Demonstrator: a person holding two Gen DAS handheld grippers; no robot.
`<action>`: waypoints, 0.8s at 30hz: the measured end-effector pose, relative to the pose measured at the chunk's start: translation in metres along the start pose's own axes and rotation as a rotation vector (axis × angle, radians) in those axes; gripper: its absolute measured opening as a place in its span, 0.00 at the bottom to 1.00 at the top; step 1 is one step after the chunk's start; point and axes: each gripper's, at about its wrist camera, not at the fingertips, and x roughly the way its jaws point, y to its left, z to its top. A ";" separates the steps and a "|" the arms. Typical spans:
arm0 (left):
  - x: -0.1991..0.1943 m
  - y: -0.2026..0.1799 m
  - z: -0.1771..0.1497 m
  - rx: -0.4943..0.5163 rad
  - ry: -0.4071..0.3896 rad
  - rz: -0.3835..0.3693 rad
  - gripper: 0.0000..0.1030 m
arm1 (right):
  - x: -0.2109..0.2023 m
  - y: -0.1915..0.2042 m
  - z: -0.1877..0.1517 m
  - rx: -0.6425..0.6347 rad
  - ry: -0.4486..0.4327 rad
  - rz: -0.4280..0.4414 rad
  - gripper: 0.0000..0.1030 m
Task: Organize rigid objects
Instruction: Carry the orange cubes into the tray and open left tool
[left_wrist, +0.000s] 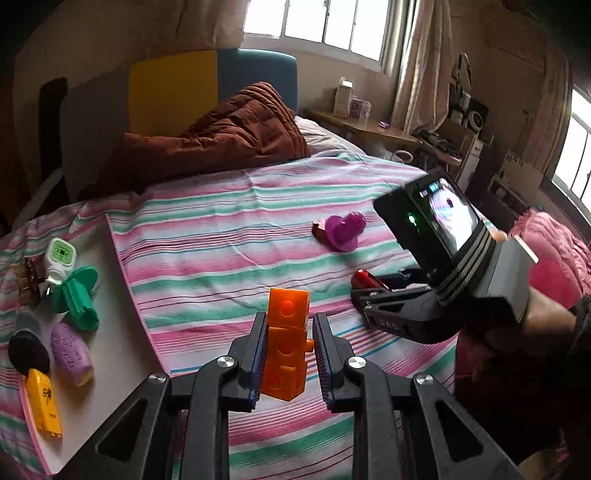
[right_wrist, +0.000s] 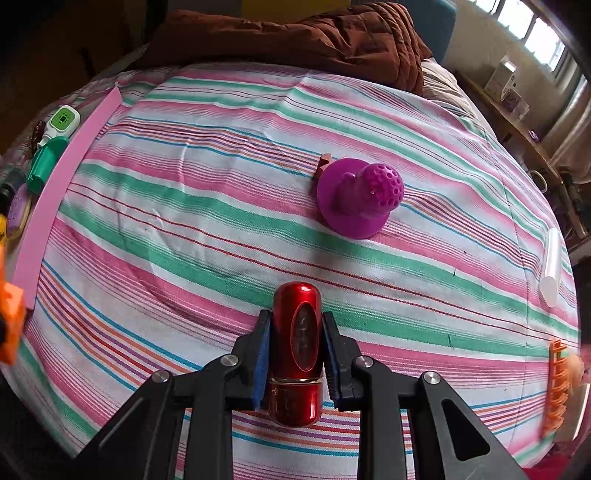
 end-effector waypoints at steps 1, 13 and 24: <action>-0.002 0.003 0.001 -0.006 -0.004 0.004 0.23 | 0.003 -0.002 0.002 -0.002 0.000 0.000 0.26; -0.052 0.080 0.000 -0.196 -0.064 0.083 0.23 | 0.005 -0.003 0.004 -0.012 -0.003 -0.009 0.26; -0.065 0.166 -0.051 -0.402 -0.004 0.200 0.23 | 0.007 -0.003 0.005 -0.027 -0.006 -0.025 0.26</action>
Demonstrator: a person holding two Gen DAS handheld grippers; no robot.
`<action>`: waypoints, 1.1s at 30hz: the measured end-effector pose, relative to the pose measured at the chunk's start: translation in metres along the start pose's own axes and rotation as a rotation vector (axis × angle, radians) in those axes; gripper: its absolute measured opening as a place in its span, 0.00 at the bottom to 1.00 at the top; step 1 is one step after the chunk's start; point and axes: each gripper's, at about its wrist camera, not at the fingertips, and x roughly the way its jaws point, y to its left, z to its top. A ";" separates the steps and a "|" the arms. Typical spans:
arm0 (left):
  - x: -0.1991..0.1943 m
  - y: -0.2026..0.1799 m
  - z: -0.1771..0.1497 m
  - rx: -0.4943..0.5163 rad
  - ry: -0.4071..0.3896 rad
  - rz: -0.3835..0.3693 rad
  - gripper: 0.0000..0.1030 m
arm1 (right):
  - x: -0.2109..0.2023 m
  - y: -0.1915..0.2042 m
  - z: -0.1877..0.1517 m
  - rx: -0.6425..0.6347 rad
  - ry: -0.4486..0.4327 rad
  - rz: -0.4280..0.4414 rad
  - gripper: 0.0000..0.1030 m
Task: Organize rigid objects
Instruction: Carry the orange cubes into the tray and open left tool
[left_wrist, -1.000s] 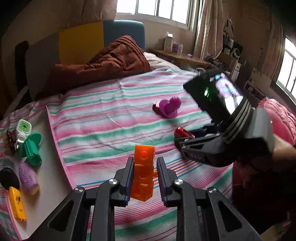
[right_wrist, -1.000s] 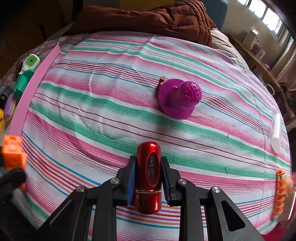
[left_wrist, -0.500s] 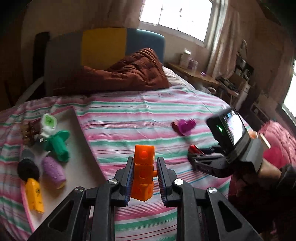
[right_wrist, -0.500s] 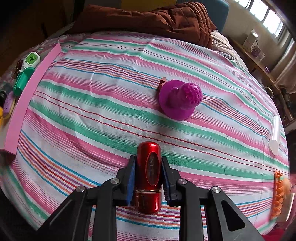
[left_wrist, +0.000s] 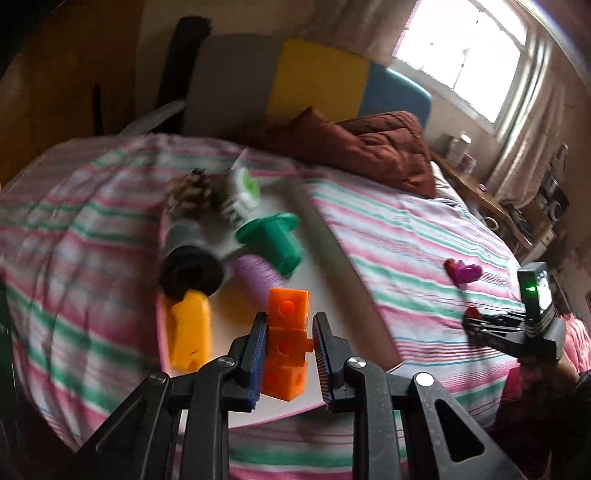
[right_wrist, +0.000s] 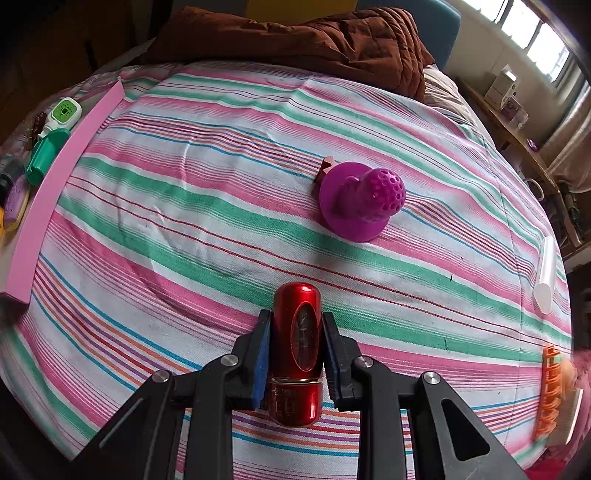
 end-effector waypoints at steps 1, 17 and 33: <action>-0.001 0.002 -0.003 -0.004 0.003 0.002 0.23 | 0.000 0.000 0.000 -0.001 0.000 0.000 0.26; 0.029 0.006 -0.006 0.012 0.068 0.006 0.23 | 0.001 -0.001 0.000 -0.007 -0.003 -0.009 0.26; 0.046 0.006 -0.009 0.039 0.089 0.061 0.27 | 0.001 -0.002 0.001 -0.013 -0.005 -0.017 0.26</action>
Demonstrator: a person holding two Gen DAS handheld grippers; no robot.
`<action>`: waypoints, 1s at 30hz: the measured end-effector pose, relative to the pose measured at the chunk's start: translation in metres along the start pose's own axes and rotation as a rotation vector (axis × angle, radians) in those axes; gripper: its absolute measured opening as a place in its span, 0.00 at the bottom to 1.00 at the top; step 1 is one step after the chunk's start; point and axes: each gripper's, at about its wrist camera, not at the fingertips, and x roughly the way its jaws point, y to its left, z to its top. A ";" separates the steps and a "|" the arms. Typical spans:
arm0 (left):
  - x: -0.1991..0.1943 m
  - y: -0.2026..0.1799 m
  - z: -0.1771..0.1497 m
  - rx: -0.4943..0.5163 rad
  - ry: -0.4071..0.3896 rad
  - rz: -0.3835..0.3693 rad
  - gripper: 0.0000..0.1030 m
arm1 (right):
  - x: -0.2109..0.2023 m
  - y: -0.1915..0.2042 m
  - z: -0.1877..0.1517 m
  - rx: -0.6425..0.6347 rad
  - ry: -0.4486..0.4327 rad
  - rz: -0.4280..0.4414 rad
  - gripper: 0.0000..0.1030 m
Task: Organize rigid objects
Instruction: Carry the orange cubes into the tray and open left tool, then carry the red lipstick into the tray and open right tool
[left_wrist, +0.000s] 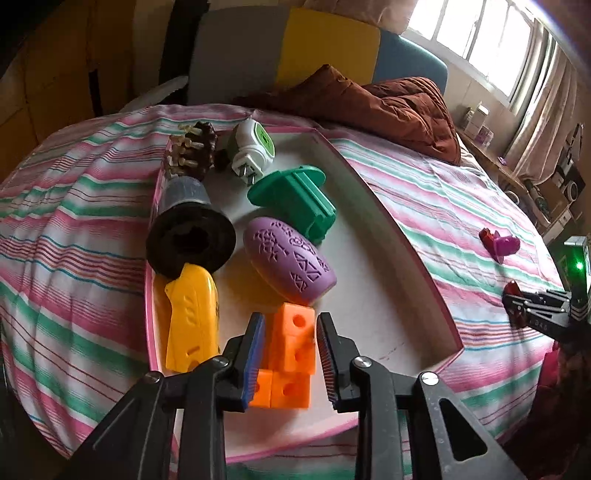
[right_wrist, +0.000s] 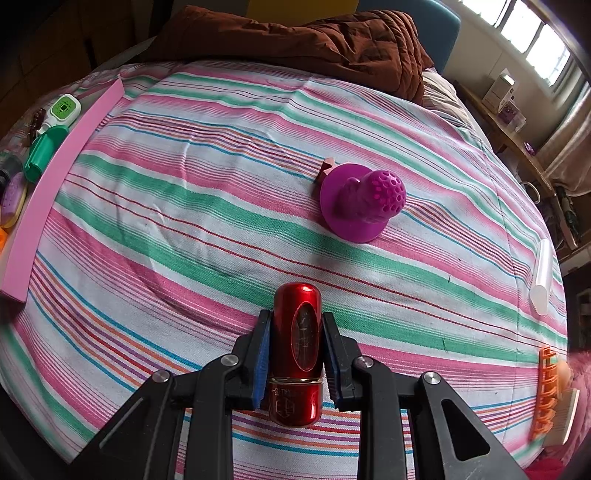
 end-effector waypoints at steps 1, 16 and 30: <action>-0.001 0.000 0.000 0.000 -0.003 -0.005 0.27 | 0.000 0.000 0.000 0.000 0.000 0.000 0.26; -0.037 -0.002 -0.002 0.024 -0.054 0.106 0.28 | 0.001 0.006 0.001 -0.021 -0.002 -0.021 0.26; -0.051 -0.002 -0.001 0.024 -0.085 0.116 0.28 | -0.002 0.007 0.000 0.022 0.016 -0.014 0.26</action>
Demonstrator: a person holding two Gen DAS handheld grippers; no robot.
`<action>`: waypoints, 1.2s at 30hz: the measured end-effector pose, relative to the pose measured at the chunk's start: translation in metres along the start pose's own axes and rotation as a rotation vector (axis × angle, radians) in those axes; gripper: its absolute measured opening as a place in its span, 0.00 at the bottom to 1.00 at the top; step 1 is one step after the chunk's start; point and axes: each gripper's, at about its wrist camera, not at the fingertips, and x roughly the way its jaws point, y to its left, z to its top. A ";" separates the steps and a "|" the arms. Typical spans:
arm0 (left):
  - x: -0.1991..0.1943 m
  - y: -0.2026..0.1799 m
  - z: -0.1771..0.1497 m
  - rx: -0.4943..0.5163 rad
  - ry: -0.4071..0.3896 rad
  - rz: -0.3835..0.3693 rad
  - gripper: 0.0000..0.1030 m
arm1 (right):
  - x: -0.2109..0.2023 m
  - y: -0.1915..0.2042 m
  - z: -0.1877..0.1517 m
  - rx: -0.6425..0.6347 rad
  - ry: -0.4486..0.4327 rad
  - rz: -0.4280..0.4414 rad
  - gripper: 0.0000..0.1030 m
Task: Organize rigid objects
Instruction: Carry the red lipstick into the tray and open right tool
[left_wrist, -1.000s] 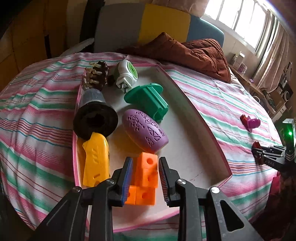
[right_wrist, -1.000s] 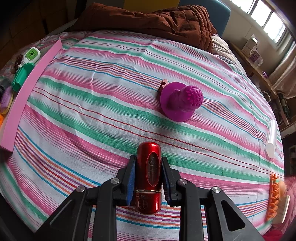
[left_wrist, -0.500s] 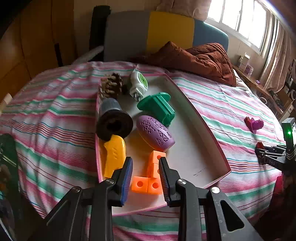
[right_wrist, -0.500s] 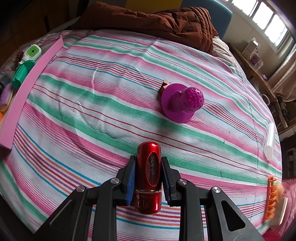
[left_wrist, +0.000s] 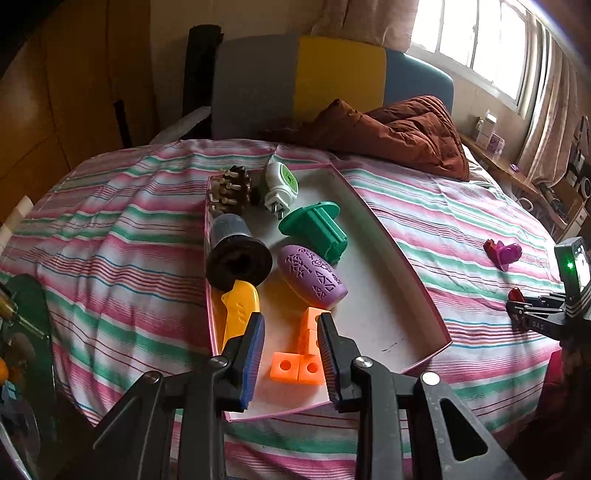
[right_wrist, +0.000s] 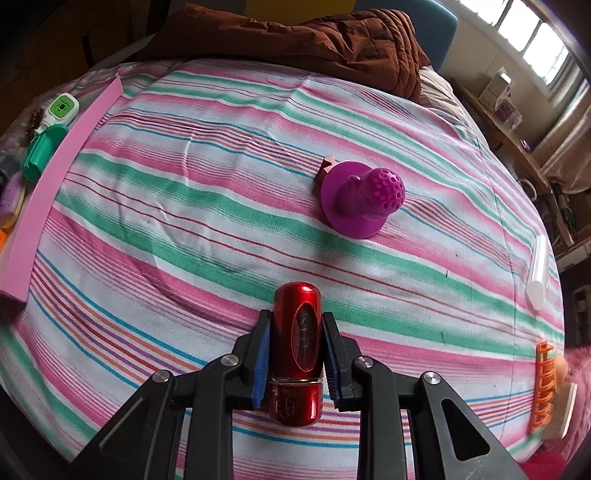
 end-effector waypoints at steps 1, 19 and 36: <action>0.000 0.000 -0.001 -0.003 0.002 -0.002 0.28 | -0.001 0.001 -0.001 0.011 0.003 0.006 0.26; -0.001 0.018 -0.011 -0.054 -0.002 -0.006 0.28 | -0.025 0.044 -0.010 0.115 -0.010 0.195 0.25; -0.003 0.033 -0.015 -0.085 -0.011 0.016 0.28 | -0.094 0.161 0.048 -0.034 -0.201 0.466 0.25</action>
